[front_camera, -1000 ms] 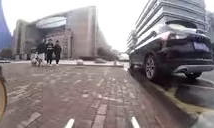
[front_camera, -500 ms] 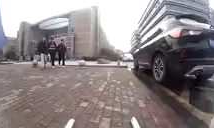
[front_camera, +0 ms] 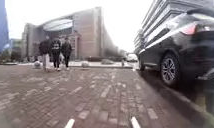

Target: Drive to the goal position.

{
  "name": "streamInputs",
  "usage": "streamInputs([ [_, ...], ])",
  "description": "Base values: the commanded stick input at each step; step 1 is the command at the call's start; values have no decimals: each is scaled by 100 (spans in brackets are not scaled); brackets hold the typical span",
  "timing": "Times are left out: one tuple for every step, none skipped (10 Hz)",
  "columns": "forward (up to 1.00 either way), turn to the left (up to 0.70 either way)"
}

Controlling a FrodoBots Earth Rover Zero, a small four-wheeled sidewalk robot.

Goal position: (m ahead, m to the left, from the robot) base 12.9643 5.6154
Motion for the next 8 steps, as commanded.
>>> streamInputs([
  [35,89],
  [35,89],
  [34,87],
  [33,82],
  [33,82],
  [32,81],
  [32,80],
  [26,82],
])
